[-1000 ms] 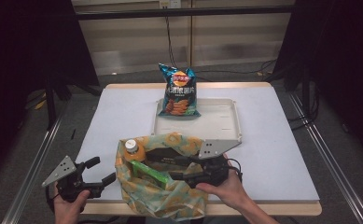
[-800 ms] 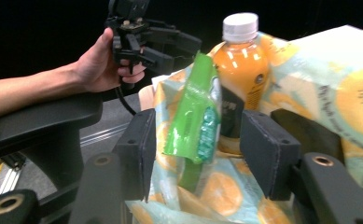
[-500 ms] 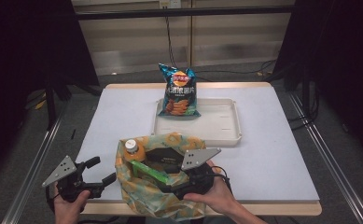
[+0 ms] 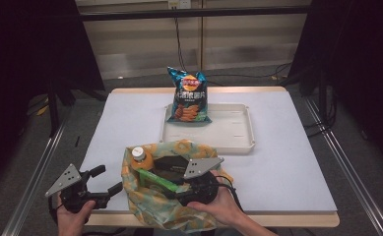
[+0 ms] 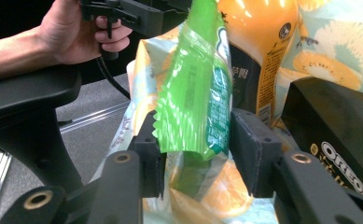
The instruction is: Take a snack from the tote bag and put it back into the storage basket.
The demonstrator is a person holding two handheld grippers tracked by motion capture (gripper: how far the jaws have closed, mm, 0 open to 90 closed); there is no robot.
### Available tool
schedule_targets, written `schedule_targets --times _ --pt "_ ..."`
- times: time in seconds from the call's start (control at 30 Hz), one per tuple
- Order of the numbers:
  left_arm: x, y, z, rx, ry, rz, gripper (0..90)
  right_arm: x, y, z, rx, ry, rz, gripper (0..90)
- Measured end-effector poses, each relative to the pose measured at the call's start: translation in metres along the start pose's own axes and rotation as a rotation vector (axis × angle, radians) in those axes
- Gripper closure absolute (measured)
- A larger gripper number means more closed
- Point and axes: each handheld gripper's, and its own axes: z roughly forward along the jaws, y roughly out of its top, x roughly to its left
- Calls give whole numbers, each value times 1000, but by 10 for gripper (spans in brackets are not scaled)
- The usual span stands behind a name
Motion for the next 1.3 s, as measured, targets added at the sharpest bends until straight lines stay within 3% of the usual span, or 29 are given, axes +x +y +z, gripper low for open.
schedule_targets --times 0.53,0.63,0.8,1.3 --pt "0 0 -1 0 -3 1 64 -4 1 13 -1 25 2 639" --pt "0 0 -1 2 8 6 64 -5 2 12 -13 18 -2 680" --pt "-1 0 0 2 -6 -2 64 -8 1 8 -34 12 -13 708" --pt "-1 0 0 6 -2 3 64 -11 6 -16 -84 4 -39 732"
